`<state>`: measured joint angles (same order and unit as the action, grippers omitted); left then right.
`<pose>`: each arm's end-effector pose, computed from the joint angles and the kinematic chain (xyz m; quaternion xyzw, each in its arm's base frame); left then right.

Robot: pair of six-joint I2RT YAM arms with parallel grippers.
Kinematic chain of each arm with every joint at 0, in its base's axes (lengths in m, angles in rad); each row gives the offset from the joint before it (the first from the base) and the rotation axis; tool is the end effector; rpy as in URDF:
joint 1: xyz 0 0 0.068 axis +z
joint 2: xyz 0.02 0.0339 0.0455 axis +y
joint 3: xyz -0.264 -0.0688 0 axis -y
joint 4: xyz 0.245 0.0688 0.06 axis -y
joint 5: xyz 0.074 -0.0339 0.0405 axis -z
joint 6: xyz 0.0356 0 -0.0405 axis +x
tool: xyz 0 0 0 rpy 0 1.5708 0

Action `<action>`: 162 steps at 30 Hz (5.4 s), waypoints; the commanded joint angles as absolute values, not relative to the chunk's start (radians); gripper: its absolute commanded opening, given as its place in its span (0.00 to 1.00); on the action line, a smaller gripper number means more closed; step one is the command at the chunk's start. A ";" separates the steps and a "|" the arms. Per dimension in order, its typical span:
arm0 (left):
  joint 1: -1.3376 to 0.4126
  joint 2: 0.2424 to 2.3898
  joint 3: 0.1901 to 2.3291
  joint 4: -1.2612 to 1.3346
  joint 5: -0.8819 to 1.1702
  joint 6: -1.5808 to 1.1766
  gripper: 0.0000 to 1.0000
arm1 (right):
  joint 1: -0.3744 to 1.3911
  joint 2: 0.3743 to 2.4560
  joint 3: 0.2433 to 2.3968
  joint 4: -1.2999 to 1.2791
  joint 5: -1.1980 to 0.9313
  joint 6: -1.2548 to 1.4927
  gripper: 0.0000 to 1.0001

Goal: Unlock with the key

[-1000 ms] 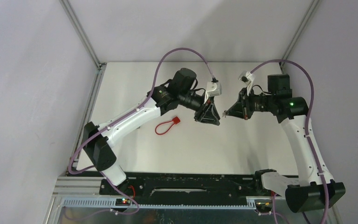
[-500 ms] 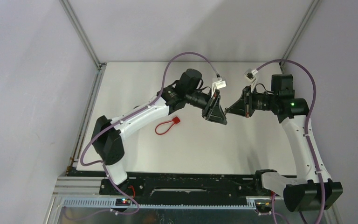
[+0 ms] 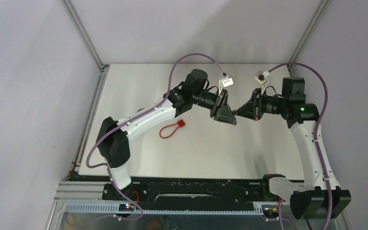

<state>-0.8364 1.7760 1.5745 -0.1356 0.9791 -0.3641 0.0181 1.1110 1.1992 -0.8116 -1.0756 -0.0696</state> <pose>0.2558 -0.3274 0.3507 0.4329 0.6363 -0.6049 0.2046 0.2092 0.0351 0.3712 -0.2447 0.7729 0.4577 0.3650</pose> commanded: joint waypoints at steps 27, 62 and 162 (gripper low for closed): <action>-0.797 1.792 1.579 -0.006 1.031 -0.457 0.46 | -0.037 1.071 1.171 -0.732 -1.170 -0.005 0.00; -0.798 1.788 1.546 0.186 1.070 -0.592 0.00 | -0.057 1.038 1.122 -0.673 -1.164 0.036 0.00; -0.890 1.536 1.746 -1.079 0.991 0.718 0.00 | 0.463 1.213 1.241 -0.850 -1.333 -0.579 0.64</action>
<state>-0.8761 1.5433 1.7370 -1.0969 0.9360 0.6910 0.4229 1.1915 1.1873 -0.8314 -1.2606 -0.5388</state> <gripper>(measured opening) 0.003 0.637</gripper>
